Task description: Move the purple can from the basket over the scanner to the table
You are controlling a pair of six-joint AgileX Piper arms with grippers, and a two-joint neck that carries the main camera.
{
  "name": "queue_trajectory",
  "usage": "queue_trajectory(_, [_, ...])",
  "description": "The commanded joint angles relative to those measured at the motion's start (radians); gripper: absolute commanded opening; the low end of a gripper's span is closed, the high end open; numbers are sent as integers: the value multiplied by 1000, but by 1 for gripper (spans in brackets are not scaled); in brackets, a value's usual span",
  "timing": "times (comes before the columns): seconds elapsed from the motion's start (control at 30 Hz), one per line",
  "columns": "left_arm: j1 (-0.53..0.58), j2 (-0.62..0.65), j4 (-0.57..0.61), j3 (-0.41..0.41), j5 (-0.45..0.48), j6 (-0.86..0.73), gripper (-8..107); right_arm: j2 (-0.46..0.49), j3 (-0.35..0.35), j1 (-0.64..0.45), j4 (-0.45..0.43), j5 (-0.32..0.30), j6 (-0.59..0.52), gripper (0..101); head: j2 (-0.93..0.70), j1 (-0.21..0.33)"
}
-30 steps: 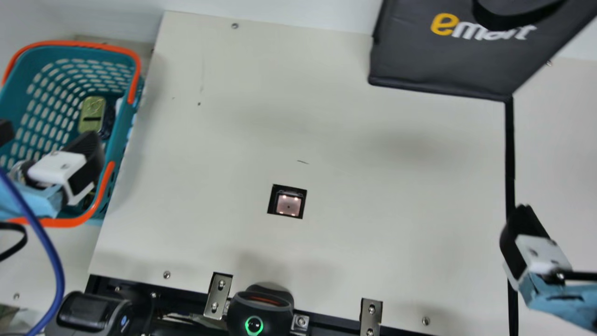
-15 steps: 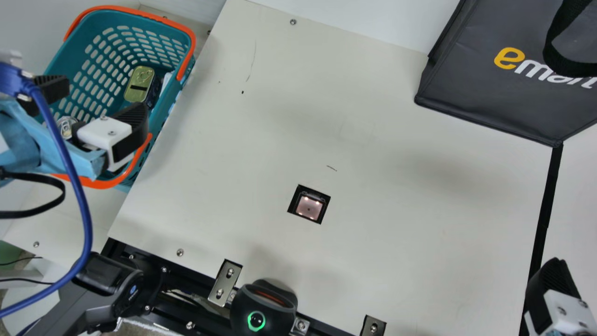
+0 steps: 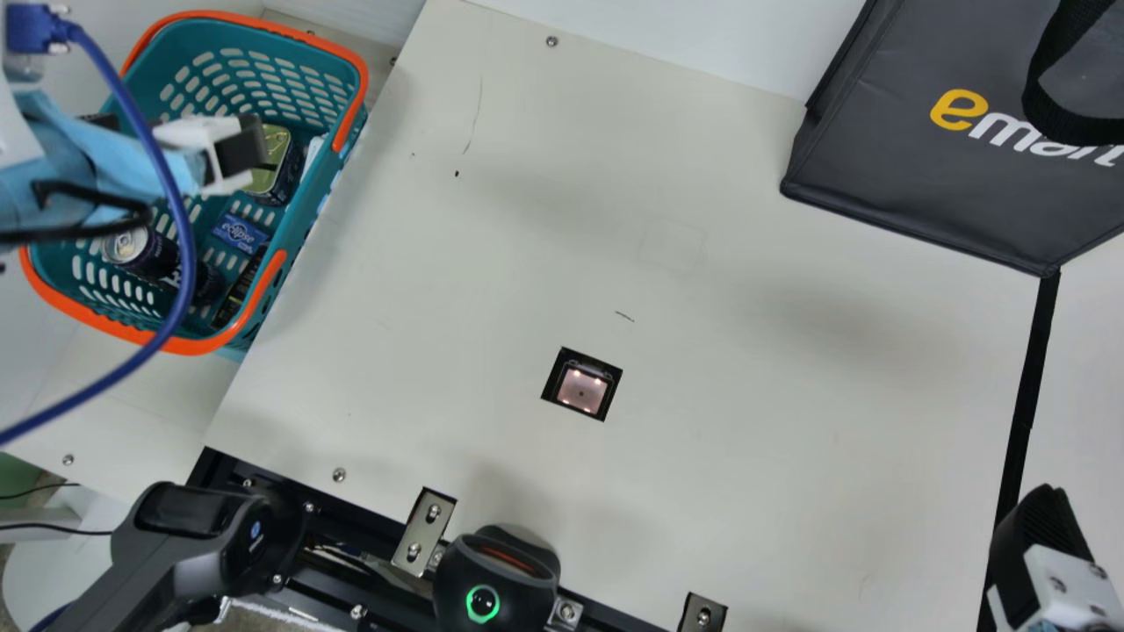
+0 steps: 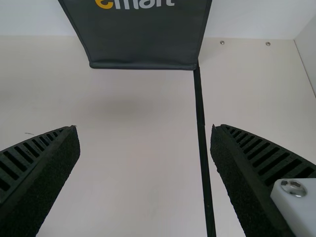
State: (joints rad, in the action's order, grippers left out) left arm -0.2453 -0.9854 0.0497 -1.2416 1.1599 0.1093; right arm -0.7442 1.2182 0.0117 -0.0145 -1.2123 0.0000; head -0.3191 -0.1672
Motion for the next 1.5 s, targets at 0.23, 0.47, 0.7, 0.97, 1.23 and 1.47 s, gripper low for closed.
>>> queue_trajectory(0.23, [-260, -167, 34, -51, -5, -21, 90, 0, 0, 0, 0, 0, 0, 95, -2, 29])
queue_trajectory(0.47, [-330, -275, 10, -89, 6, 36, 90, 0, 0, 0, 0, 0, 0, 95, -2, 29])
queue_trajectory(0.7, [-335, -352, -29, -106, 37, 150, 90, 0, 0, 0, 0, 0, 0, 95, -2, 29])
queue_trajectory(0.97, [-312, -410, -72, -95, 56, 311, 90, 0, 0, 0, 0, 0, 0, 95, -2, 29])
queue_trajectory(1.23, [-289, -438, -121, -32, 26, 454, 90, 0, 0, 0, 0, -1, 0, 95, -2, 29])
queue_trajectory(1.47, [-299, -455, -162, 61, -47, 531, 90, 0, 0, 0, 0, -1, 0, 95, -2, 29])
